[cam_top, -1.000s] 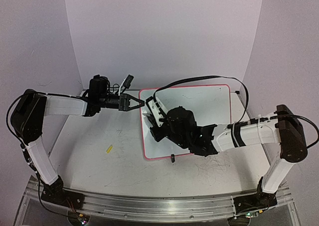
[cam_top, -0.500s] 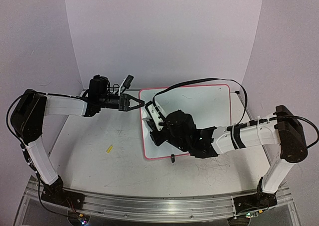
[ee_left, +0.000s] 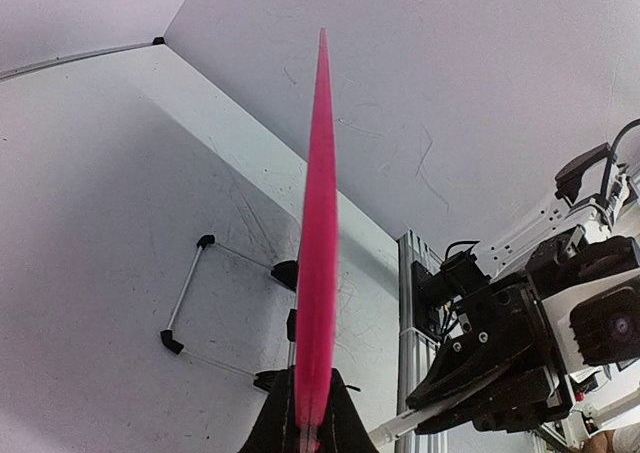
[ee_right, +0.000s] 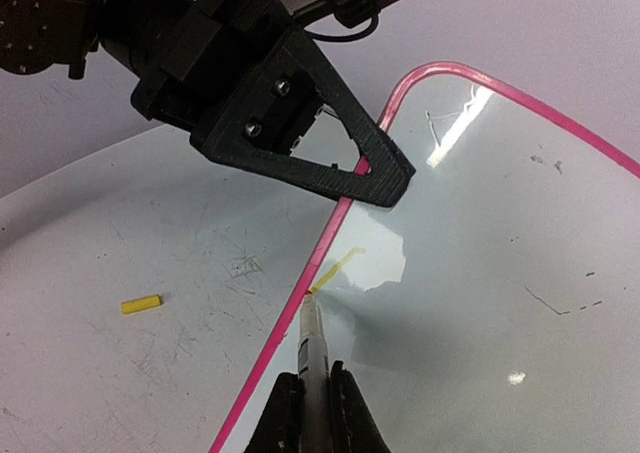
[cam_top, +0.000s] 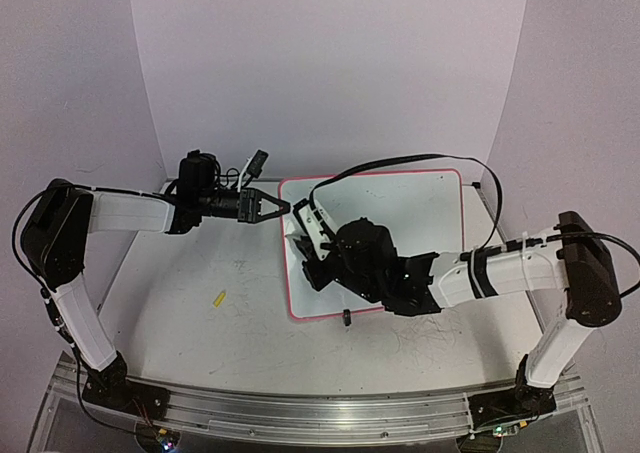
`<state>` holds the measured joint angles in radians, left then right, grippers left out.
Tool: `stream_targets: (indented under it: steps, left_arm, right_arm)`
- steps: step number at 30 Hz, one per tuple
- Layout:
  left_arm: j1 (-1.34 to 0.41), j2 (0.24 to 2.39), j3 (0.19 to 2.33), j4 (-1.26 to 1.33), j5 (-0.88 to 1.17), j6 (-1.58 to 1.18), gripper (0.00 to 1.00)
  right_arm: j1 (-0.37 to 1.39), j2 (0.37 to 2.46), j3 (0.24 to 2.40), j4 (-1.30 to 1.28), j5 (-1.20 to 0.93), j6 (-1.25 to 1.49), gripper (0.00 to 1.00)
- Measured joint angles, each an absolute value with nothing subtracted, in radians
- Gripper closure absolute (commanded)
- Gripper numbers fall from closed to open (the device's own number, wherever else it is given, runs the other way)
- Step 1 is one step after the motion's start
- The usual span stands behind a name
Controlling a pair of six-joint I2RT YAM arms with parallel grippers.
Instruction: Write a sentence on the whiteboard
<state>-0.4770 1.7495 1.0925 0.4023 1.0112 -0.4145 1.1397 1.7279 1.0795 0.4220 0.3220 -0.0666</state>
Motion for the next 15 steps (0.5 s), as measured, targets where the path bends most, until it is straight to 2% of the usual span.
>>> stream_targets:
  steps: [15]
  left_arm:
    - [-0.477, 1.748, 1.092, 0.402, 1.012, -0.414, 1.00]
  right_arm:
    - [1.138, 1.717, 1.079, 0.448, 0.351, -0.068, 1.00]
